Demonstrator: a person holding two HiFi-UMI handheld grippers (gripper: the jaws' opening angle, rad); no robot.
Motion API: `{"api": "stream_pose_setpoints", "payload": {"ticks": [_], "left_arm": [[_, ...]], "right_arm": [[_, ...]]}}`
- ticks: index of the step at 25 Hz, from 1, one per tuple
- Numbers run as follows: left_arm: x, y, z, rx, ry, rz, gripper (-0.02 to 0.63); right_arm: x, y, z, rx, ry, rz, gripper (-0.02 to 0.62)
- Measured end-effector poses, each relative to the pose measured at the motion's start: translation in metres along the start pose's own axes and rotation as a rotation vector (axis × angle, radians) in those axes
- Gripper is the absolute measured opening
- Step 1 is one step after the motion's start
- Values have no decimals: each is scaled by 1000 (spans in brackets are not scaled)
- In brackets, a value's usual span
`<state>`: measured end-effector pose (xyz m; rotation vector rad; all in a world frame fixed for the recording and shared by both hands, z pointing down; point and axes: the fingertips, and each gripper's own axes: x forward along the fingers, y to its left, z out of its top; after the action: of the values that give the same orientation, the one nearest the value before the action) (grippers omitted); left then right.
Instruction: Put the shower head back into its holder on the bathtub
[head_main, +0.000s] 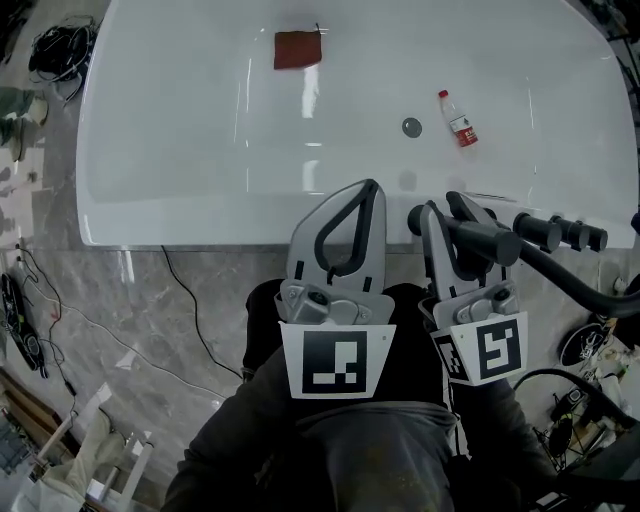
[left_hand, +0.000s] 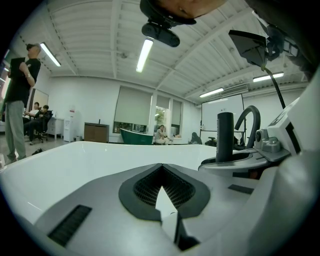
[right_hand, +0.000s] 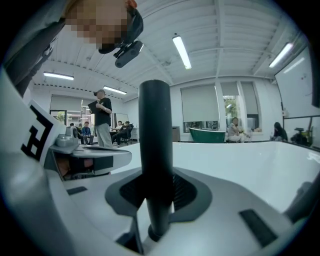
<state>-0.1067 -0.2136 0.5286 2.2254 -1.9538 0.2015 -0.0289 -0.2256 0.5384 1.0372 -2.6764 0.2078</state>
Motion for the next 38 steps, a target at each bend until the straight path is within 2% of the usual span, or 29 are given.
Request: {"api": "stream_pose_setpoints", "payload": {"ticks": [17,30,32,33,38], "left_arm": [[-3,-8,-1,-14,20,1,1],[2,-14,4,-28,-2,-22,2],[2,-15,4,-27,-1,-25,1],[2,-15,5,-26,-1,-27,2],[0,-16,5,-20,4,-31,2]], "right_arm": [[-3,-2,-2,19,-8,-2,112],[-2,1,-3,21,-15,2,112],[0,1,-4,22,-13,5,182],[0,1,-5,22,-11,4,195],[-3,-3,-7,22,-4,-16,195]]}}
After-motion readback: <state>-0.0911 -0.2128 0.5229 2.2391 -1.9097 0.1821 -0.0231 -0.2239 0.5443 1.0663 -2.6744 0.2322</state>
